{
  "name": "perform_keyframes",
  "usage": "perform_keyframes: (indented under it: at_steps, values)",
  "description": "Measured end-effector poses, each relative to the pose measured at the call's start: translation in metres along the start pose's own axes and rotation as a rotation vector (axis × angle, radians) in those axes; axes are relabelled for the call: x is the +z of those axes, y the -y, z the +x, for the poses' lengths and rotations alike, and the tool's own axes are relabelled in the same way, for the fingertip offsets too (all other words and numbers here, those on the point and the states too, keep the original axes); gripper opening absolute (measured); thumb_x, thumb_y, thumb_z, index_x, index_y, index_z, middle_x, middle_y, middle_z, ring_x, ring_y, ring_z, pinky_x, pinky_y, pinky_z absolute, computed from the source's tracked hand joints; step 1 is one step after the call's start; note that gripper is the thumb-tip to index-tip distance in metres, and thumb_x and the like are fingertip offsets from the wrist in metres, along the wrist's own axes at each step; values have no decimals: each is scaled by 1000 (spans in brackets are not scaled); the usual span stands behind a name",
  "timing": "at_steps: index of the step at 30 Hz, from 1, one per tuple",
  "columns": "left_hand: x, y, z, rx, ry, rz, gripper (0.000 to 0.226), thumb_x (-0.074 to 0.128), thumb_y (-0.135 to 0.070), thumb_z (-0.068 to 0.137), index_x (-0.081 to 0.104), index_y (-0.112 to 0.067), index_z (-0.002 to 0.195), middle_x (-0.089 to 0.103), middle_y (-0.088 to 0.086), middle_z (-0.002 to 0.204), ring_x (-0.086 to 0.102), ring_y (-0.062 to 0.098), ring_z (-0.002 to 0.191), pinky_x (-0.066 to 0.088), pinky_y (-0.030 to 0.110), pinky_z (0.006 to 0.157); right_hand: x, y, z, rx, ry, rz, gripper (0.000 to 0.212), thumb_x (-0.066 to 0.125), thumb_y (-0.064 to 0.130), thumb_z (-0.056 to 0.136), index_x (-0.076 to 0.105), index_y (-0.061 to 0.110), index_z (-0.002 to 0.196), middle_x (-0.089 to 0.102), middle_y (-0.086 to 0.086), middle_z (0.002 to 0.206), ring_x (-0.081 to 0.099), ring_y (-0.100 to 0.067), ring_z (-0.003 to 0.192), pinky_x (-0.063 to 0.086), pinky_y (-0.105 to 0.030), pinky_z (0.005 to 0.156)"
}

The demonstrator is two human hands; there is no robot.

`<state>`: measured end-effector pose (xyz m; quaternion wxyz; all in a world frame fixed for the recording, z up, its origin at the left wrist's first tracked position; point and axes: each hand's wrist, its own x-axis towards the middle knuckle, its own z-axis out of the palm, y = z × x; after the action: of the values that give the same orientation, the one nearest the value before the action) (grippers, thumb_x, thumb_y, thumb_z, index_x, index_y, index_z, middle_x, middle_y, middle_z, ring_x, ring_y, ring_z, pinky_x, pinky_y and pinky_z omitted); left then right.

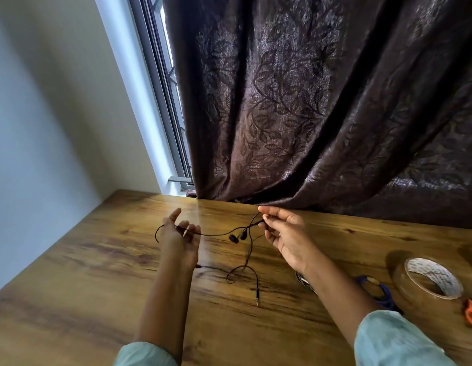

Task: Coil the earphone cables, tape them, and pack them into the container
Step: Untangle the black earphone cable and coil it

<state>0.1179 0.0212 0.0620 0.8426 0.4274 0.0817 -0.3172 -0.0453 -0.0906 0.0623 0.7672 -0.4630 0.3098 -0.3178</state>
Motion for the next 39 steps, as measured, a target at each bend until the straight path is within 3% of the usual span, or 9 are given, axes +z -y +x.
perform_keyframes:
  at_steps: [2,5,8,10,13,22,28,32,39]
  values:
    - [-2,9,-8,-54,65,216,28,41,-39,98,59,-17,102,62,9,95,61,24,81,57,36,67,-1,1,2,-27,55,-16,29,52,-9,89,70,12,97,64,-2,88,61,-9,78,48,-16,63]
    - [4,18,-34,-194,292,935,29,52,-37,93,59,-10,103,67,19,107,64,28,84,57,41,75,0,2,3,-74,141,-92,33,58,-12,84,71,13,100,62,1,87,58,-8,77,47,-18,65]
    - [19,17,-51,-232,417,1419,32,48,-37,96,57,-7,102,70,9,83,62,16,63,50,24,54,3,4,2,-133,159,-237,36,63,-10,81,72,19,102,66,5,95,62,-8,86,49,-21,75]
    - [24,15,-46,-37,405,1504,23,53,-28,95,61,-6,96,69,5,77,60,11,57,47,20,50,5,7,1,-209,142,-364,36,66,-8,81,72,23,98,68,6,98,64,-6,92,52,-21,83]
    - [27,10,-45,243,516,1407,15,56,-5,89,64,-16,94,67,-1,87,58,7,71,41,15,56,6,12,-2,-331,131,-465,37,67,-7,80,70,27,93,69,9,96,65,3,88,52,-14,79]
    - [21,26,-56,92,637,935,11,57,-19,91,65,-14,87,65,0,80,61,13,73,51,26,69,8,16,-2,-432,221,-575,43,68,2,83,61,23,120,73,-1,87,67,-2,84,48,-8,76]
    - [19,24,-58,-157,619,652,21,45,-11,97,64,-14,105,63,4,69,47,4,44,39,13,39,3,21,0,-471,203,-689,38,64,8,88,60,38,111,73,5,85,63,5,73,48,-15,69]
    - [18,18,-62,-213,729,666,30,44,-19,97,57,-27,122,64,6,76,42,5,43,36,14,38,1,21,1,-425,244,-655,33,65,8,88,63,30,111,74,4,86,66,3,82,48,-16,79]
    - [17,23,-56,14,640,716,78,58,-22,88,12,-60,138,65,7,106,59,18,99,48,41,83,1,17,-1,-343,254,-618,36,61,6,90,59,25,120,72,-3,89,68,0,85,49,-10,76]
